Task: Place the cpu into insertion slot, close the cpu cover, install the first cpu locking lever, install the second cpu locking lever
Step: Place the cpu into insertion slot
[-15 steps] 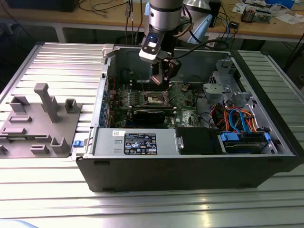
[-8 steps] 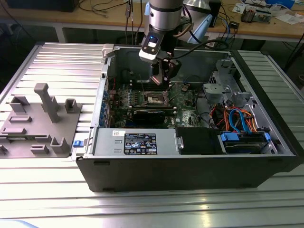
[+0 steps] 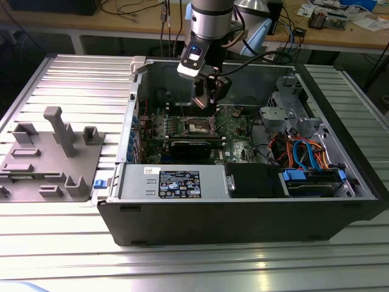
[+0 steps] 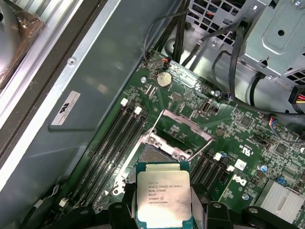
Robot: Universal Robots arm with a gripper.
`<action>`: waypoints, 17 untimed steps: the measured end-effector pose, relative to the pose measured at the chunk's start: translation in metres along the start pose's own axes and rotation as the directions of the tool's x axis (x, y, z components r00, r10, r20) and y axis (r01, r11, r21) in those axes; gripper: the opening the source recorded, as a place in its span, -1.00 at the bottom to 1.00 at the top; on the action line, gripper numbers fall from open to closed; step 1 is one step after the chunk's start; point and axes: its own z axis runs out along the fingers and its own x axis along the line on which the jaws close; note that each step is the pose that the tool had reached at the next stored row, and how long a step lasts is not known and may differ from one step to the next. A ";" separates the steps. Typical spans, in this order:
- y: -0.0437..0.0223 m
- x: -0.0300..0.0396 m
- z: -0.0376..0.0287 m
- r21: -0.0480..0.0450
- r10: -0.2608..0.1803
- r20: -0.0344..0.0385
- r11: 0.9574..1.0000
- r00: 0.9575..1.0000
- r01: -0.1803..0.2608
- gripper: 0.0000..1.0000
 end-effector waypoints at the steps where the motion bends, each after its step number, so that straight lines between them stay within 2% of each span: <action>1: 0.0000 0.0000 0.0000 0.000 0.000 0.000 1.000 1.000 0.000 0.08; 12: 0.0000 0.0000 0.0002 0.000 0.001 0.001 1.000 1.000 -0.001 0.08; 17: 0.0000 0.0000 0.0002 0.000 0.015 0.002 1.000 1.000 -0.015 0.08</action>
